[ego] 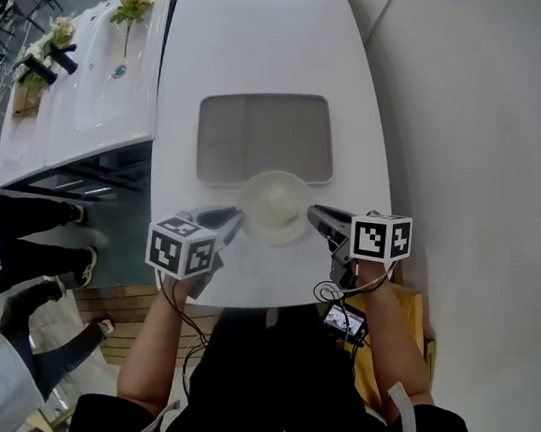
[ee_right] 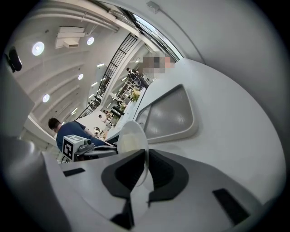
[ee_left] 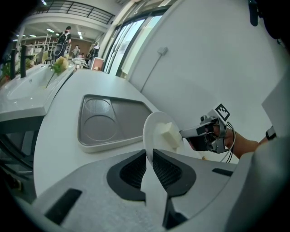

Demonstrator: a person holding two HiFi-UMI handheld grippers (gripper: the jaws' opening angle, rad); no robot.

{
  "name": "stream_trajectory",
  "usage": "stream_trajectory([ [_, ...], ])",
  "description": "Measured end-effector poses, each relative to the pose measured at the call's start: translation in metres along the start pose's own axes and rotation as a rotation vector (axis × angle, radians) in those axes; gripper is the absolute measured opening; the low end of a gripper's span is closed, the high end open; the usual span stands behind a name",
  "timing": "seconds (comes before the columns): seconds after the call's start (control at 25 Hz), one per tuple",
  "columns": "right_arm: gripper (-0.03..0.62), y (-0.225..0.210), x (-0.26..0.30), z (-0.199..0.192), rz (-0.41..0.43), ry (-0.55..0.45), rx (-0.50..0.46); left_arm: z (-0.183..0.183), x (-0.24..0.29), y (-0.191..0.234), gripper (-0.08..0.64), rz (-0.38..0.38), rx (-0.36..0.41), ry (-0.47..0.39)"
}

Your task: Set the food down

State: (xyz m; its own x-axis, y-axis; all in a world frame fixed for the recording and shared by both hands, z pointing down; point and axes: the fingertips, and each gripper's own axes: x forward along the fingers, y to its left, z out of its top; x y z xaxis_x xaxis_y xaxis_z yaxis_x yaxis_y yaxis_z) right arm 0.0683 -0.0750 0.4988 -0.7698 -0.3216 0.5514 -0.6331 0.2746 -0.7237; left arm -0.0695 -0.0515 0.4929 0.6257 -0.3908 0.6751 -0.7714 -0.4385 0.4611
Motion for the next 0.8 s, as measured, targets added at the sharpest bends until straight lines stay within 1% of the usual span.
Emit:
stream_trajectory([
  [0.24, 0.025, -0.014, 0.009, 0.028, 0.002, -0.013, 0.01, 0.026, 0.015, 0.01, 0.044, 0.011, 0.01, -0.002],
  [0.44, 0.025, -0.018, 0.014, 0.045, 0.007, -0.026, 0.006, 0.042, 0.021, 0.017, 0.044, 0.019, 0.022, -0.008],
  [0.8, 0.025, -0.024, 0.023, 0.061, 0.011, -0.033, 0.019, 0.061, 0.029, 0.029, 0.044, 0.028, 0.033, -0.008],
])
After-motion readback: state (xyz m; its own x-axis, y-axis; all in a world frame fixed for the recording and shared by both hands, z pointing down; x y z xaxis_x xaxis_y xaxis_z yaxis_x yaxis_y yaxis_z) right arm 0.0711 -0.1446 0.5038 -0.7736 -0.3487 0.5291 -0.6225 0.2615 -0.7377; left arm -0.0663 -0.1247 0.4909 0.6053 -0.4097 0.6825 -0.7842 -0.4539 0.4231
